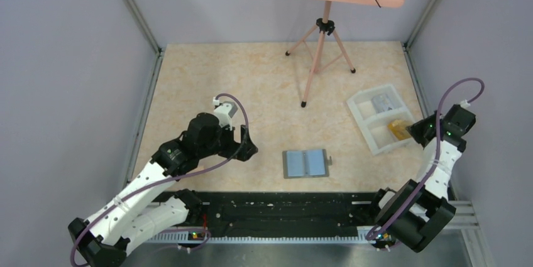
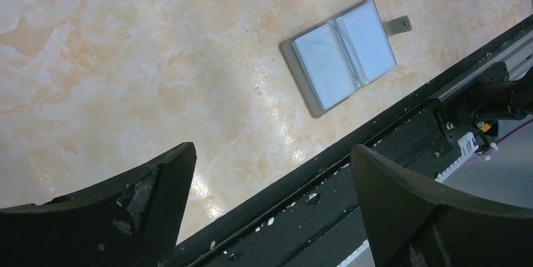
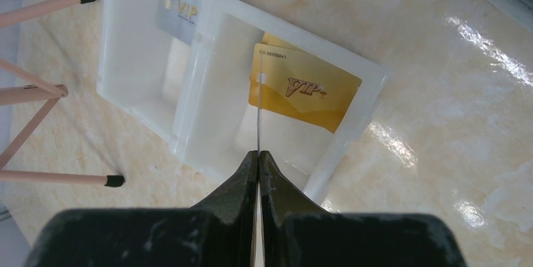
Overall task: Take the credit cards out of the card holder
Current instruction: Place the credit card in the storage box.
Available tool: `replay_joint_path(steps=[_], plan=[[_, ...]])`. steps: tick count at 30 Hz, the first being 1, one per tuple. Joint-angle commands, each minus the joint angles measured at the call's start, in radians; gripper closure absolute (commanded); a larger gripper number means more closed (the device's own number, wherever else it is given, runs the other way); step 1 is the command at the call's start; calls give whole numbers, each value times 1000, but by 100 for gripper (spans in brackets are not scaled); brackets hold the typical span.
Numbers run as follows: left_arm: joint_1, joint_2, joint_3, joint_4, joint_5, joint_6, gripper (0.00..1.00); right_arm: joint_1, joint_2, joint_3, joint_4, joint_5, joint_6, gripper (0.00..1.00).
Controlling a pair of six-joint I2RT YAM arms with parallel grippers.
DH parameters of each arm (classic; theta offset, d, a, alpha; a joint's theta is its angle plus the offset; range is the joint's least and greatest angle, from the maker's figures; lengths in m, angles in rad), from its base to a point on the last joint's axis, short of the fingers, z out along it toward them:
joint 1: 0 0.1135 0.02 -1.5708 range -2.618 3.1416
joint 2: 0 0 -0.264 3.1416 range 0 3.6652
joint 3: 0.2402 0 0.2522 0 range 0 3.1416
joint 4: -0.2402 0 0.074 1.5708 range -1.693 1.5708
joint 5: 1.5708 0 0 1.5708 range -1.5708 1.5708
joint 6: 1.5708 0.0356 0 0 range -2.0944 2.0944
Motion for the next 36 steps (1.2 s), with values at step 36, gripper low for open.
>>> replay_joint_path(steps=[36], plan=[[5, -19, 45, 12, -50, 5, 1, -76, -1, -180, 294, -47, 62, 100]])
